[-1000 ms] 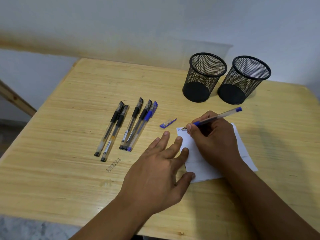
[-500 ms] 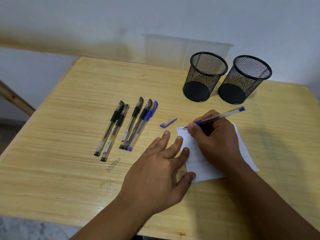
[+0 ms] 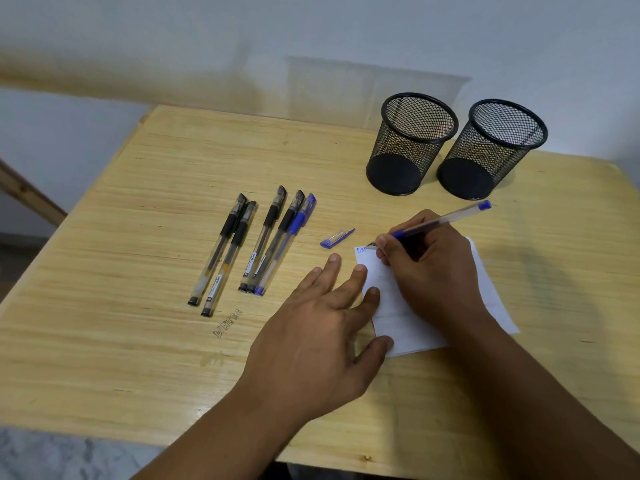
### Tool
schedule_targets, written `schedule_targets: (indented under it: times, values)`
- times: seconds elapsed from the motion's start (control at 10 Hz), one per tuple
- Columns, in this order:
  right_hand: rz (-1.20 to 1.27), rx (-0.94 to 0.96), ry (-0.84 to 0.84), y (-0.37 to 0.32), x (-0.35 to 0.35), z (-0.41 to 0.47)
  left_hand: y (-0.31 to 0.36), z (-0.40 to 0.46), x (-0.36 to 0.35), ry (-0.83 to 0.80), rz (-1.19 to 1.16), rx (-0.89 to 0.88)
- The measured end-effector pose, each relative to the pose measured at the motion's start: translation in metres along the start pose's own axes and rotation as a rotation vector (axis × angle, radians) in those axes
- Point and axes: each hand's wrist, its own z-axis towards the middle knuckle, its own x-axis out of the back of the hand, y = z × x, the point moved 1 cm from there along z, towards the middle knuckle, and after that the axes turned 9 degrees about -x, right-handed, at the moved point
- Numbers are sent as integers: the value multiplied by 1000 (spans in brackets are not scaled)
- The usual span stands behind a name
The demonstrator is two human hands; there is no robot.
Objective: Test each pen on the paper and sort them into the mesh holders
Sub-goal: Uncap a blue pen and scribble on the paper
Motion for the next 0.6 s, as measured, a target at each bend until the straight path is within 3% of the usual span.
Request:
schedule_targets:
  times: [0.5,0.6]
  values:
    - [66,30,-28,3,3,0,0,0,-2,14,4,6]
    - [224,-13,4,5,8,1,0,-1,-3,15,-21,14]
